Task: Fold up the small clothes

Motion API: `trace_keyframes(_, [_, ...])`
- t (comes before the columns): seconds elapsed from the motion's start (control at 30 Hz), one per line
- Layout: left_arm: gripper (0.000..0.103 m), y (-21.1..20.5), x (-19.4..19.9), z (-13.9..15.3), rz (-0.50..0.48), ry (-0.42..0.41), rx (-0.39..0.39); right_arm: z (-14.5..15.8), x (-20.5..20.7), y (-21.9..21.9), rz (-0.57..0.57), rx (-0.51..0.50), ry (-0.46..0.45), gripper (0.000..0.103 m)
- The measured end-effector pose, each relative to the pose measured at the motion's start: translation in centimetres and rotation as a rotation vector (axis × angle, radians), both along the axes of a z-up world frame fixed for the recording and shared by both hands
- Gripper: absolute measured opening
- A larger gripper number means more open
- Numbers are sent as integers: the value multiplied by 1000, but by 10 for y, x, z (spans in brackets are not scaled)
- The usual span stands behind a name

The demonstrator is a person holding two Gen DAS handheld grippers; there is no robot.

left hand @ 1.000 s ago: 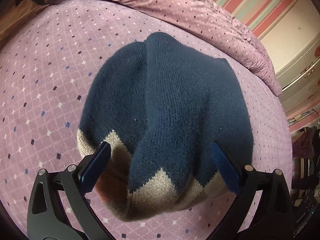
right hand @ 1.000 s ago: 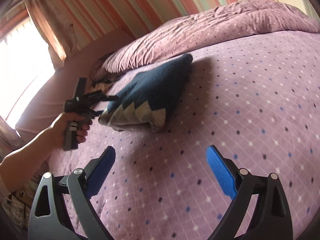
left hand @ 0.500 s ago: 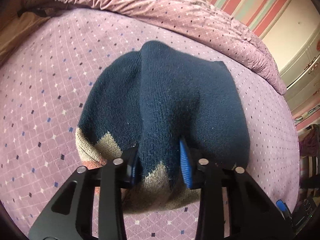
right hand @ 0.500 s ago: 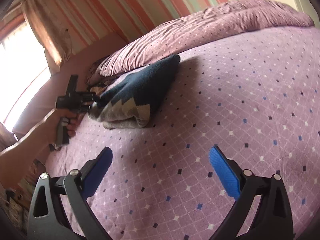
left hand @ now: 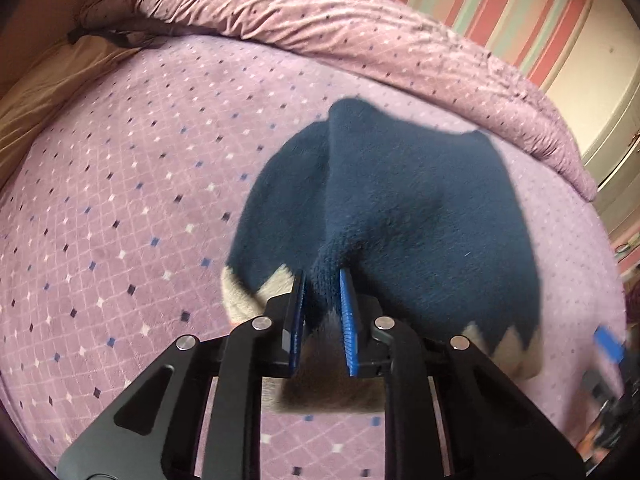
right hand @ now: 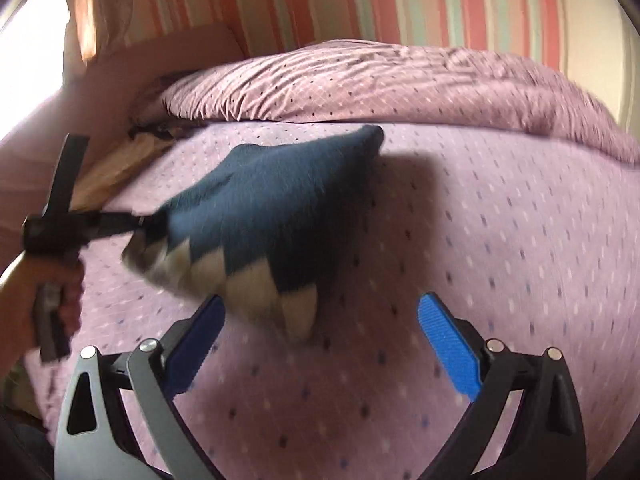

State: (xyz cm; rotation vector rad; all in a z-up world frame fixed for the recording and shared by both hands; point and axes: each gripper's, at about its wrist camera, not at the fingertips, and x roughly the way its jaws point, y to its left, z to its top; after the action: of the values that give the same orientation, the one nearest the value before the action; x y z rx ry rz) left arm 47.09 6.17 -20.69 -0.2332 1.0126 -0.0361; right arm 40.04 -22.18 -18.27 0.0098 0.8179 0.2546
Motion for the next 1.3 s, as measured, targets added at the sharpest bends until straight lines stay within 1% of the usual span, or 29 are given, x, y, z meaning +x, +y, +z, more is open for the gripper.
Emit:
trace_keyframes(0.07, [17, 0, -4, -9, -6, -9, 29, -5, 19, 19, -5, -83, 6, 98])
trace_keyframes(0.13, [17, -3, -5, -9, -4, -30, 44, -16, 38, 35, -2, -170, 28, 98])
trace_keyframes(0.17, [20, -5, -6, -10, -8, -33, 61, -23, 45, 41, -5, -217, 50, 98])
trace_keyframes(0.2, [24, -9, -7, -9, -11, -43, 103, -32, 50, 45, -3, -256, 79, 99])
trace_keyframes(0.23, [33, -12, -9, -9, -15, -51, 136, -42, 55, 49, -4, -290, 108, 101])
trace_keyframes(0.27, [43, -13, -11, -9, -23, -59, 166, -49, 57, 49, -11, -309, 126, 101])
trace_keyframes(0.3, [48, -12, -12, -9, -25, -66, 190, -51, 57, 49, -10, -314, 135, 101])
trace_keyframes(0.33, [53, -10, -14, -8, -29, -74, 192, -52, 57, 48, -8, -312, 138, 101])
trace_keyframes(0.37, [53, -5, -14, -7, -31, -78, 158, -51, 56, 47, -11, -306, 139, 101])
trace_keyframes(0.4, [53, 1, -14, -4, -36, -77, 96, -49, 54, 46, -14, -302, 138, 101])
trace_keyframes(0.43, [57, 4, -12, -1, -45, -71, 82, -46, 53, 46, -16, -304, 133, 101])
trace_keyframes(0.47, [62, 3, -10, 1, -59, -68, 103, -43, 51, 45, -17, -303, 128, 101])
trace_keyframes(0.5, [64, 2, -7, 6, -79, -70, 136, -41, 50, 46, -17, -304, 126, 101])
trace_keyframes(0.57, [68, -2, 0, 10, -107, -52, 161, -35, 48, 46, -16, -313, 119, 101])
trace_keyframes(0.7, [70, -9, 12, 7, -132, 28, 185, -25, 44, 45, -18, -326, 99, 101])
trace_keyframes(0.8, [70, -10, 13, 11, -140, 43, 195, -22, 47, 40, -29, -324, 95, 101])
trace_keyframes(0.87, [70, -10, 13, 18, -151, 14, 207, -14, 49, 36, -38, -285, 66, 101])
trace_keyframes(0.9, [70, -10, 14, 24, -154, -14, 196, -6, 50, 32, -52, -248, 40, 101])
trace_keyframes(0.93, [70, -8, 14, 28, -146, -40, 192, -4, 52, 30, -63, -232, 33, 101])
trace_keyframes(0.97, [73, -8, 16, 35, -135, -79, 188, 0, 55, 27, -76, -217, 30, 101])
trace_keyframes(1.03, [76, -12, 20, 40, -128, -113, 206, 2, 66, 26, -91, -215, 29, 101])
trace_keyframes(1.07, [80, -14, 24, 41, -123, -118, 216, 1, 72, 28, -92, -229, 31, 101])
trace_keyframes(1.13, [82, -20, 33, 37, -108, -106, 265, -5, 86, 33, -87, -254, 48, 101])
trace_keyframes(1.2, [82, -23, 40, 25, -89, -70, 315, -13, 99, 36, -98, -277, 68, 101])
trace_keyframes(1.3, [92, -19, 41, 4, -53, -35, 347, -25, 112, 38, -110, -309, 91, 101])
